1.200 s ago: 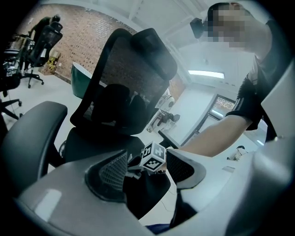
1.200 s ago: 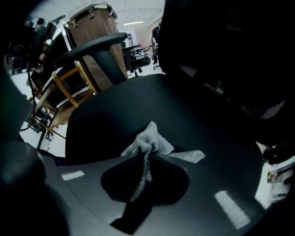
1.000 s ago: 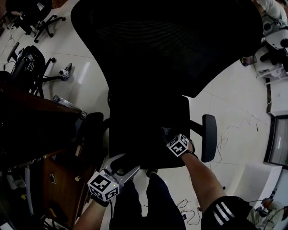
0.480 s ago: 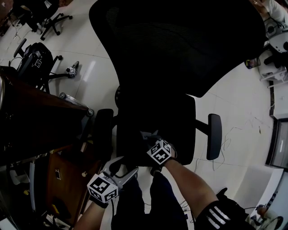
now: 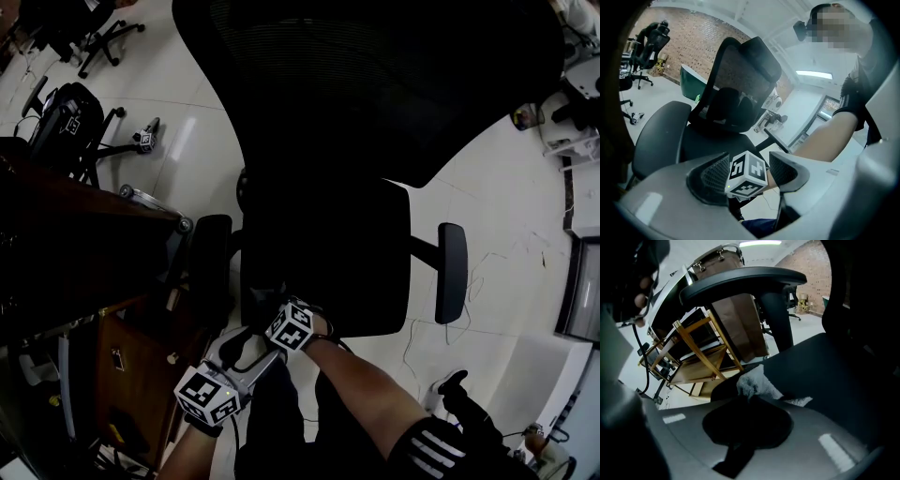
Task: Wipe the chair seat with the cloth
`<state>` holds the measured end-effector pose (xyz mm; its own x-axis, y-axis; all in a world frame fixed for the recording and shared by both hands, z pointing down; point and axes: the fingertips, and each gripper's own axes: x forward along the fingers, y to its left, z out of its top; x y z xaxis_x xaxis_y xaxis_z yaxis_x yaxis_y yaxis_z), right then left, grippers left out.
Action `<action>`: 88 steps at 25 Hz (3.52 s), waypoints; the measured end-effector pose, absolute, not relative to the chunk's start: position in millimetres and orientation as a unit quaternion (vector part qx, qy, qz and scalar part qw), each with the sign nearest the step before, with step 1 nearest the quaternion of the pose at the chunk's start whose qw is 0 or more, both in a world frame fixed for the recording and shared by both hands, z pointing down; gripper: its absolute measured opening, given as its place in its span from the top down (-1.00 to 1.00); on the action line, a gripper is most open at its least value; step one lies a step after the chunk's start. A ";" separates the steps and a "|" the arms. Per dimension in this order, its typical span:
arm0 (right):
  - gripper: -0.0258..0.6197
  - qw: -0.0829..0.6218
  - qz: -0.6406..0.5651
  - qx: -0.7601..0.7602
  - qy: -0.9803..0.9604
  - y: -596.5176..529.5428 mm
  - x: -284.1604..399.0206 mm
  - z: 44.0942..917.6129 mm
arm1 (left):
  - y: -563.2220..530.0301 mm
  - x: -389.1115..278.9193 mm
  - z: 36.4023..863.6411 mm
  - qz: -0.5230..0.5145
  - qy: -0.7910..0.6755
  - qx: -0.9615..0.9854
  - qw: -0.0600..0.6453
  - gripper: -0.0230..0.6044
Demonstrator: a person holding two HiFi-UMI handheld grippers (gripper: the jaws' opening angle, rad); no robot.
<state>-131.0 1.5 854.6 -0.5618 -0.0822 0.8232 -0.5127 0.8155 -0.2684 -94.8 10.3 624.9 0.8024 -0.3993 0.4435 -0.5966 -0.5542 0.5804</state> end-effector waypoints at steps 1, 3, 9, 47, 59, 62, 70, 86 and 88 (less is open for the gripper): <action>0.81 0.444 0.247 0.172 -0.844 6.9 -119.7 858.2 | 11.6 -94.1 626.1 0.132 -0.285 0.871 0.377 0.01; 0.81 0.462 0.249 0.169 -0.834 19.0 -89.9 866.0 | 13.5 -89.9 627.4 0.133 -0.281 0.871 0.379 0.01; 0.81 0.492 0.282 0.218 -0.795 44.0 40.1 878.9 | 13.1 -56.1 628.4 0.136 -0.258 0.879 0.378 0.01; 0.81 0.019 0.268 0.361 -0.893 36.5 95.9 373.2 | 64.9 -6.0 367.6 0.058 -0.251 0.926 0.277 0.01; 0.81 -0.068 0.226 0.454 -0.859 212.2 25.4 284.3 | 225.1 -117.5 325.5 0.038 -0.200 0.951 0.230 0.01; 0.81 -0.062 0.216 0.463 -0.858 254.8 23.3 271.2 | 255.7 -128.1 323.1 0.048 -0.185 0.956 0.223 0.01; 0.81 -0.043 0.180 0.474 -0.861 311.2 23.1 254.0 | 287.1 -131.8 303.3 0.037 -0.193 0.959 0.205 0.01; 0.81 -0.050 0.171 0.455 -0.873 349.4 75.1 243.5 | 331.0 -79.0 276.3 0.019 -0.218 0.956 0.195 0.01; 0.81 -0.054 0.165 0.461 -0.870 345.9 84.2 237.2 | 331.8 -78.7 275.3 0.019 -0.223 0.955 0.193 0.01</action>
